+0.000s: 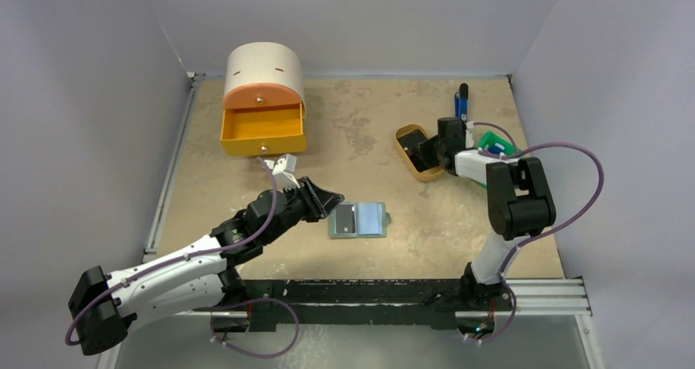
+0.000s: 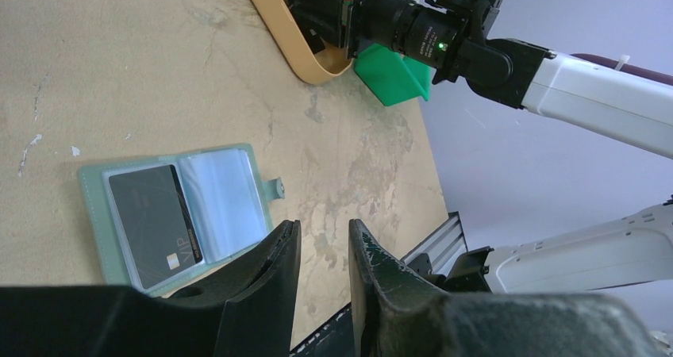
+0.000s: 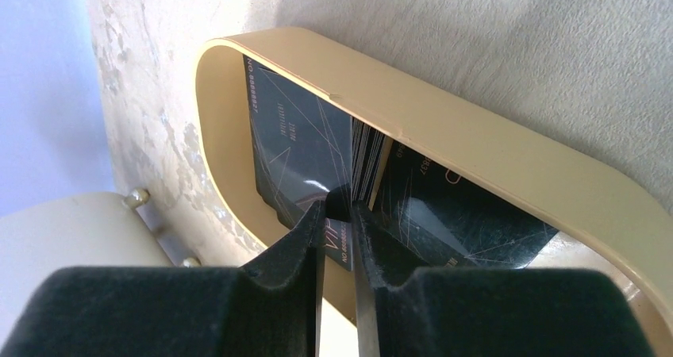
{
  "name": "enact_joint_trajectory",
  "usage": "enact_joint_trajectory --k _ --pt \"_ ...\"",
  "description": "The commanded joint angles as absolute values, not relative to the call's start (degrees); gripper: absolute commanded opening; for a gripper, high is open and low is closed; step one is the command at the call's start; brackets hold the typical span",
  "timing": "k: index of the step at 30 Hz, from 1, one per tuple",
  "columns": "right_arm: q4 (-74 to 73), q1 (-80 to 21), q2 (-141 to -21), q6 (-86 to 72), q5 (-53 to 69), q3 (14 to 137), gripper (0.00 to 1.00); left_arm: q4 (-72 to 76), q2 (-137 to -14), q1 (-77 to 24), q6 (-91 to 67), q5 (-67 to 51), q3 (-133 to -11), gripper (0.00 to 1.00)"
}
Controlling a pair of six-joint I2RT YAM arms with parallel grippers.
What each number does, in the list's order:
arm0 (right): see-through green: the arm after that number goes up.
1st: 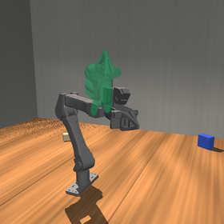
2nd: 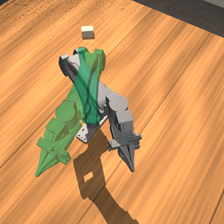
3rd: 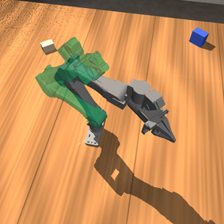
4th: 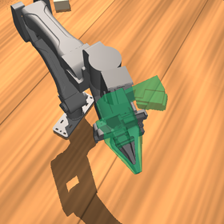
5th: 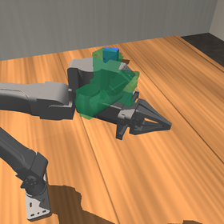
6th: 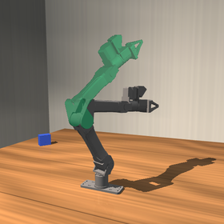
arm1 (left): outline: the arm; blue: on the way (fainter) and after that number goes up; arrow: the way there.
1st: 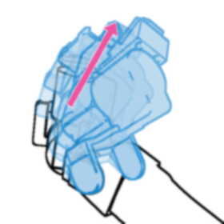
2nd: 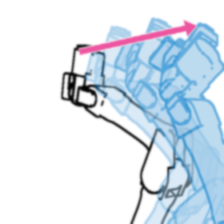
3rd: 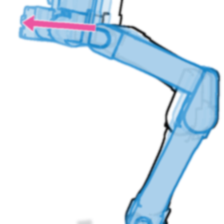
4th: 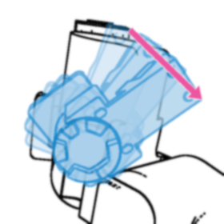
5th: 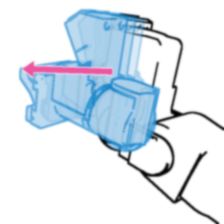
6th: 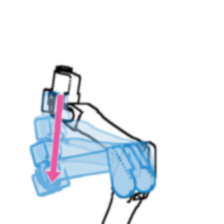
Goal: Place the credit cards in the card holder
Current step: Pick up the credit card from the storage box.
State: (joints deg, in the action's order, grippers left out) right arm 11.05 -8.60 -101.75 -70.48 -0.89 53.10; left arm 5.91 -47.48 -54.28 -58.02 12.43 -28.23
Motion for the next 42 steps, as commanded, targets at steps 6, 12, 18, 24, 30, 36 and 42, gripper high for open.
enact_joint_trajectory --k 6,12,18,24,30,36,42 --pt "9.2 -8.5 -98.0 -68.7 -2.2 52.7 0.14 8.3 -47.4 -54.1 -58.8 12.4 -29.8 0.28" --pt "8.5 -8.6 -97.1 -68.0 -2.2 53.8 0.1 8.4 -47.6 -54.1 -58.8 12.4 -29.9 0.28" --pt "8.6 -8.5 -96.9 -67.7 -1.6 54.3 0.06 8.3 -47.8 -54.1 -58.5 12.4 -30.3 0.28" --pt "7.5 -8.5 -94.7 -67.9 -1.6 56.4 0.0 7.8 -47.5 -54.1 -58.4 12.5 -30.6 0.28" --pt "4.0 -8.5 -93.7 -67.7 -1.9 60.4 0.0 7.7 -47.6 -54.1 -58.2 12.6 -30.9 0.28" --pt "0.1 -8.5 -90.1 -66.3 -3.8 64.1 0.0 6.2 -46.5 -54.2 -57.6 13.4 -31.3 0.28" --pt "-5.3 -8.3 -82.3 -64.6 -1.2 66.5 0.0 3.9 -44.6 -54.1 -56.7 15.0 -32.0 0.28"
